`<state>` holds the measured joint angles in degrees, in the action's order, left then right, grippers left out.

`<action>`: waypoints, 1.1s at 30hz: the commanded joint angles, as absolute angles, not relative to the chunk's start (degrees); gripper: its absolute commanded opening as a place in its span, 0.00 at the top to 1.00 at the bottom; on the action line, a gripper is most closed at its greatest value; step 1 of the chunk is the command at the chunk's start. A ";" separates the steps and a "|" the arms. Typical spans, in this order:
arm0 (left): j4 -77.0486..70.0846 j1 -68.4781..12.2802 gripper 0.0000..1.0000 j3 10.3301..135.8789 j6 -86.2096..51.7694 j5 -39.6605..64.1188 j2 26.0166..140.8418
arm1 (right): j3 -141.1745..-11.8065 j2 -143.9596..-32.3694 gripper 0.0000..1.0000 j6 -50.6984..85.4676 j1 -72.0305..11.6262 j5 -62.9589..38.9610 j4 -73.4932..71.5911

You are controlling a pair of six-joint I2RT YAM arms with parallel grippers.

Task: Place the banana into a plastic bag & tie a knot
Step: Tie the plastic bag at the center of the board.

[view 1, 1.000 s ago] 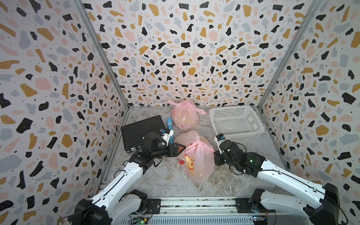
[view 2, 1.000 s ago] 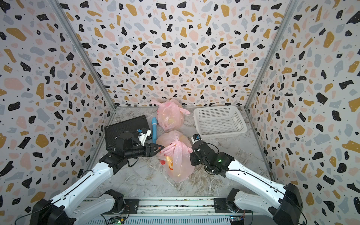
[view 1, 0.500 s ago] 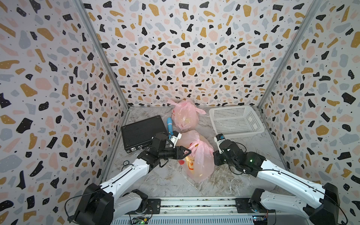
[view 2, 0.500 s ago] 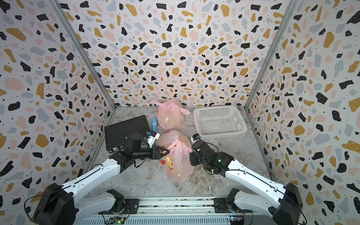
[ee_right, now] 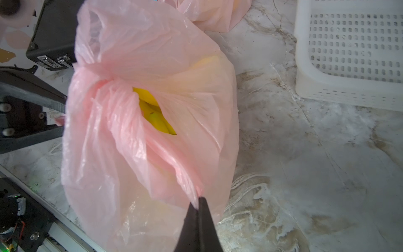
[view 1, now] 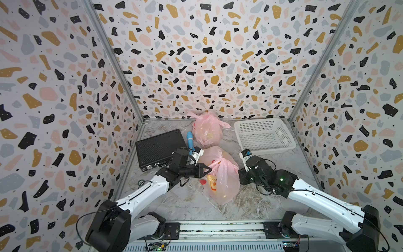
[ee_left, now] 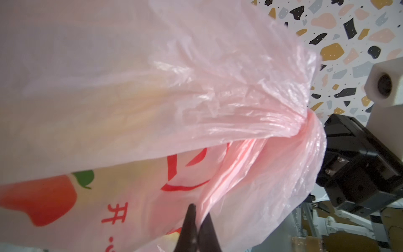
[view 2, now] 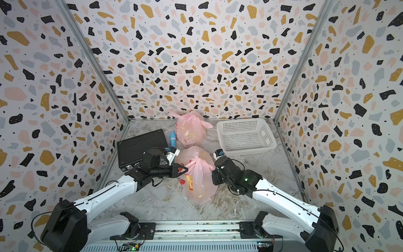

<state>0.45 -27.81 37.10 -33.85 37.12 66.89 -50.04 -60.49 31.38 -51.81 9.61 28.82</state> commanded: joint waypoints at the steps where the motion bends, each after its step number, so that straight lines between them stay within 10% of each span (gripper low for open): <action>1: 4.67 -27.97 1.00 40.58 -31.68 30.30 61.20 | -52.29 -59.05 1.00 31.24 -51.77 10.88 30.33; 17: 15.49 -15.54 1.00 40.08 -27.86 17.99 50.07 | -49.52 -52.49 1.00 32.02 -48.83 26.06 37.91; 33: 14.01 -11.23 1.00 44.42 -27.59 22.17 53.11 | -48.39 -48.84 1.00 30.40 -37.27 4.39 30.74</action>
